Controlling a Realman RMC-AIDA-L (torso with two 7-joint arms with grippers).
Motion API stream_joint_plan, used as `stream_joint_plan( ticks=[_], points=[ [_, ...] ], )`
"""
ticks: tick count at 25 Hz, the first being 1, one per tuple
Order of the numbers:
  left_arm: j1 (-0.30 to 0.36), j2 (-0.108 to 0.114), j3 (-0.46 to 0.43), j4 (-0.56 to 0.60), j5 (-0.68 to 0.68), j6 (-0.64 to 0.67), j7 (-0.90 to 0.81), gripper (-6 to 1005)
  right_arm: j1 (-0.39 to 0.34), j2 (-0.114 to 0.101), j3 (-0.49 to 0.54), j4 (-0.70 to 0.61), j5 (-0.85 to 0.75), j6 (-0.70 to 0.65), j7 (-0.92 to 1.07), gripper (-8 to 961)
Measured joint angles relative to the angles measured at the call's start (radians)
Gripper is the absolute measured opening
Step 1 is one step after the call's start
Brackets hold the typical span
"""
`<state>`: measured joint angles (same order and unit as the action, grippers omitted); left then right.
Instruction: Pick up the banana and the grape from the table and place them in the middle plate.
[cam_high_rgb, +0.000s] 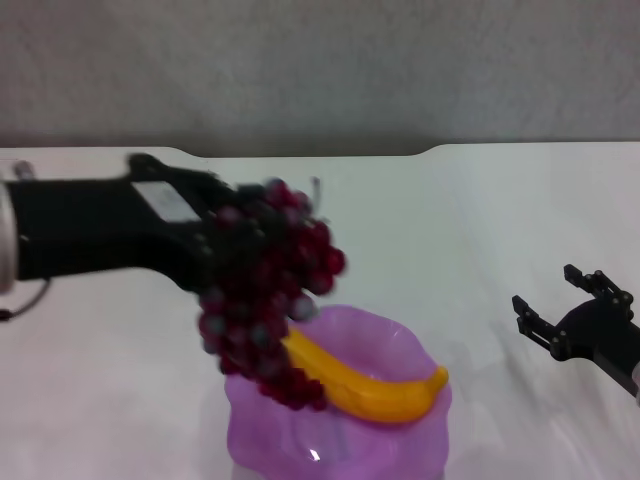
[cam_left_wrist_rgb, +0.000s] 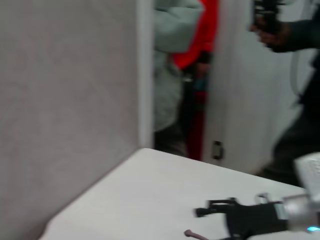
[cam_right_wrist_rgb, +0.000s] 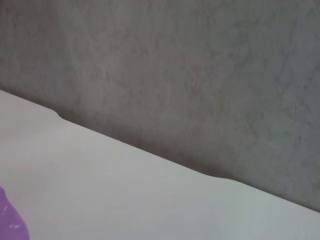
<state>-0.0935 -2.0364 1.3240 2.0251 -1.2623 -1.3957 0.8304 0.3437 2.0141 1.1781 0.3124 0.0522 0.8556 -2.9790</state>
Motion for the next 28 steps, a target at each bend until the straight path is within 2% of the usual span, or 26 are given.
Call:
stream_joint_plan(
  ticks=[5, 10, 14, 20, 28],
  points=[
    [-0.015, -0.003, 0.105, -0.005, 0.069, 0.026, -0.004, 275, 0.000, 0.000, 0.000, 0.004, 0.000, -0.001, 0.000, 819],
    [-0.012, -0.005, 0.264, -0.022, 0.190, 0.143, -0.011, 274, 0.001, 0.000, 0.000, 0.005, 0.000, -0.001, 0.000, 819],
    [-0.014, -0.005, 0.346, -0.099, 0.227, 0.239, -0.002, 273, 0.001, 0.000, 0.000, 0.005, 0.000, -0.001, 0.000, 819],
    [-0.061, -0.005, 0.383, -0.212, 0.226, 0.300, 0.005, 270, 0.002, 0.000, 0.000, 0.005, 0.000, -0.001, 0.000, 819],
    [-0.059, -0.005, 0.463, -0.291, 0.298, 0.435, 0.007, 269, 0.001, 0.000, 0.000, 0.005, 0.000, -0.001, 0.000, 818]
  ],
)
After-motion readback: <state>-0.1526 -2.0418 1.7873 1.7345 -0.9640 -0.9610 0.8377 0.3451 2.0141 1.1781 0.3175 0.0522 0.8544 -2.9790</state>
